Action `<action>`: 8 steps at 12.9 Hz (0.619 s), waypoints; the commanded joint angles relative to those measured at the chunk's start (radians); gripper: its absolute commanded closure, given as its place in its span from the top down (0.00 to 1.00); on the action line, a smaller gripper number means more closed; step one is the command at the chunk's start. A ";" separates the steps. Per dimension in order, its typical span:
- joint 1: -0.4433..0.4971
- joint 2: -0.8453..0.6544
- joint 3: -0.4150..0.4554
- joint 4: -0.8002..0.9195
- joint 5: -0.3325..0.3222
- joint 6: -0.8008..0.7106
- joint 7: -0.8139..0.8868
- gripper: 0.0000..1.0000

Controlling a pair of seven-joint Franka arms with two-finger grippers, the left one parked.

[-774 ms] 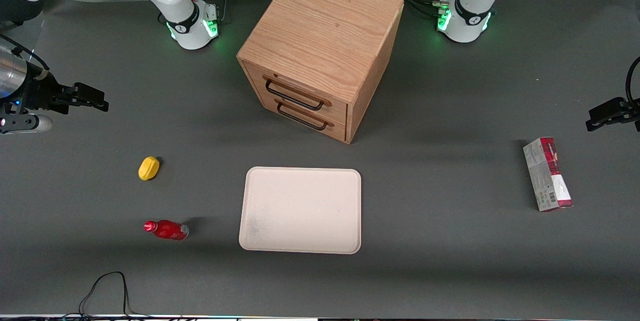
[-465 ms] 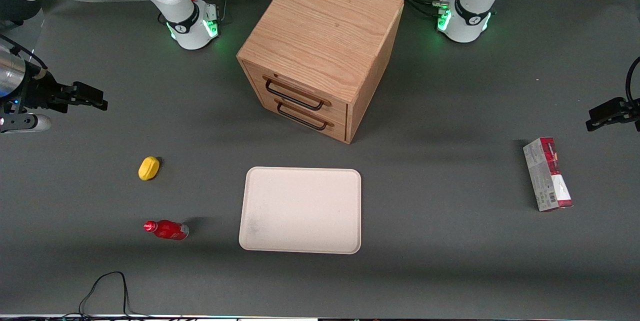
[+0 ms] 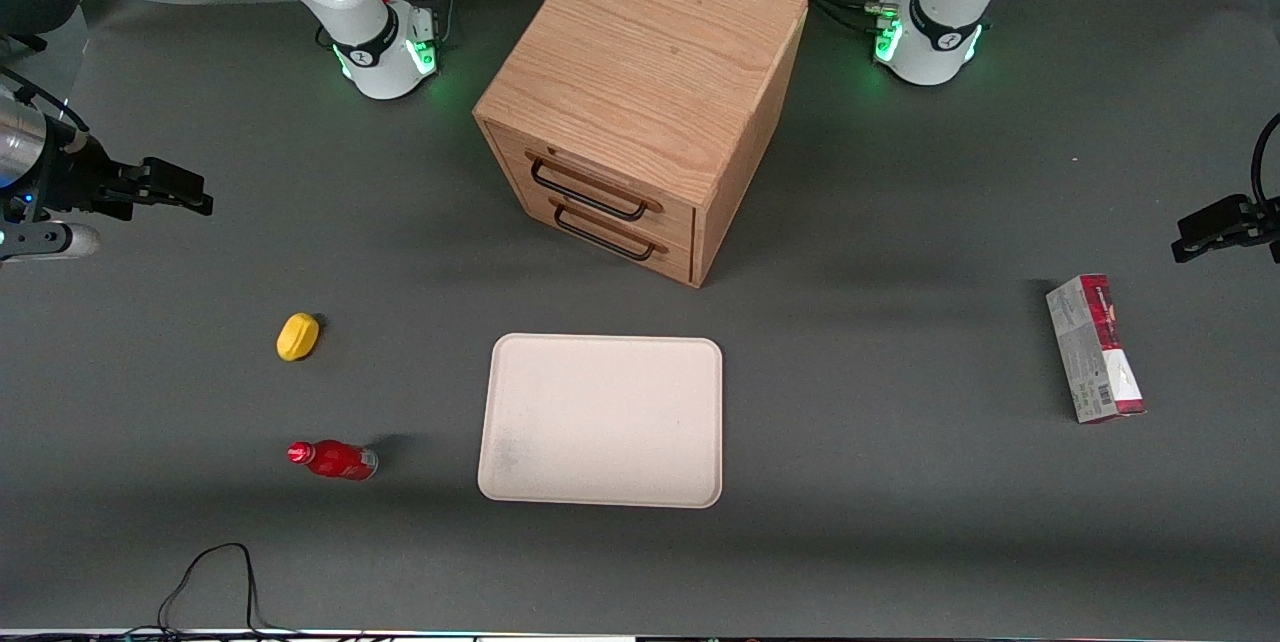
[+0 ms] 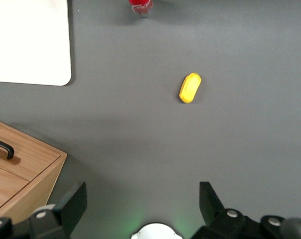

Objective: Place coke bottle on tray

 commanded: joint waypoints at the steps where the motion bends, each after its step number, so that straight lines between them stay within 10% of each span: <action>1: 0.013 0.011 -0.010 0.044 0.012 -0.026 -0.016 1.00; 8: 0.006 0.102 -0.013 0.194 0.016 -0.086 -0.016 1.00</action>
